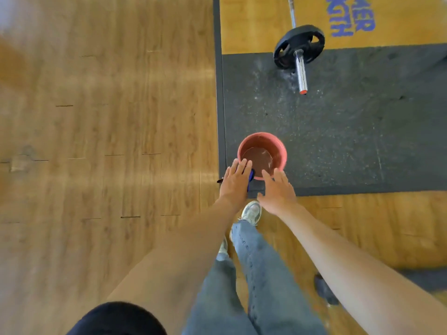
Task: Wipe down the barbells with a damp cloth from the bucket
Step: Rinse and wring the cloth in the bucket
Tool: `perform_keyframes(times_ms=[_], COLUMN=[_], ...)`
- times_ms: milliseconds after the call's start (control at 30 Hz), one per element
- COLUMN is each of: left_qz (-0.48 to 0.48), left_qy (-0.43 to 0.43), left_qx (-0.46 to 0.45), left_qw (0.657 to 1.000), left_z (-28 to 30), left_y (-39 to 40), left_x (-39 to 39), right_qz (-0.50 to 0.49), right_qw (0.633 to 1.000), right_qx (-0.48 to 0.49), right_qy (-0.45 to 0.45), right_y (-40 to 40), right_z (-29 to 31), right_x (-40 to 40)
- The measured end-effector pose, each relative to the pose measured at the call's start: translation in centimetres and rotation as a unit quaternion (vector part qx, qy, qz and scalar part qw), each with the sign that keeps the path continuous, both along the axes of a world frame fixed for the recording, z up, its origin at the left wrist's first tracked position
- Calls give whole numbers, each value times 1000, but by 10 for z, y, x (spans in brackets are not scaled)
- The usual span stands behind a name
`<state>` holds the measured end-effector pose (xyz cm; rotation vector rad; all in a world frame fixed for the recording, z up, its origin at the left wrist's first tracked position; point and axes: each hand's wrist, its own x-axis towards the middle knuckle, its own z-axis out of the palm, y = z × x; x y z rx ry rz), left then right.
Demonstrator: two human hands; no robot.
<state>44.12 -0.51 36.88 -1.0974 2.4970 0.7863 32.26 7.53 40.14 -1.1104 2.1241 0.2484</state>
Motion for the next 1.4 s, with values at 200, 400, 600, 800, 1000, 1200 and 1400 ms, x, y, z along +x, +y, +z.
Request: perform_keyframes(times_ms=[200, 400, 600, 800, 1000, 1200, 1400], left_qz=[-49, -120, -146, -169, -217, -161, -154], left_qy=[-34, -94, -167, -215, -258, -210, -105], left_qx=[-18, -6, 39, 52, 65, 38, 9], left_qw=[998, 988, 974, 960, 939, 963, 983], left_z=[-112, -303, -466, -566, -605, -587, -511], left_y=[-70, -89, -117, -130, -120, -124, -126], left_x=[-103, -150, -186, -207, -216, -209, -186], right_qz=[-32, -55, -10, 16, 12, 56, -76], right_qw=[999, 998, 998, 995, 989, 982, 996], right_qx=[1, 8, 57, 94, 147, 179, 31], right_qy=[28, 4, -27, -18, -6, 24, -16], right_y=[-54, -91, -123, -140, -144, -138, -122], right_z=[-123, -300, -471, -568, -613, -595, -521], right_x=[-81, -121, -148, -160, -157, -156, -144])
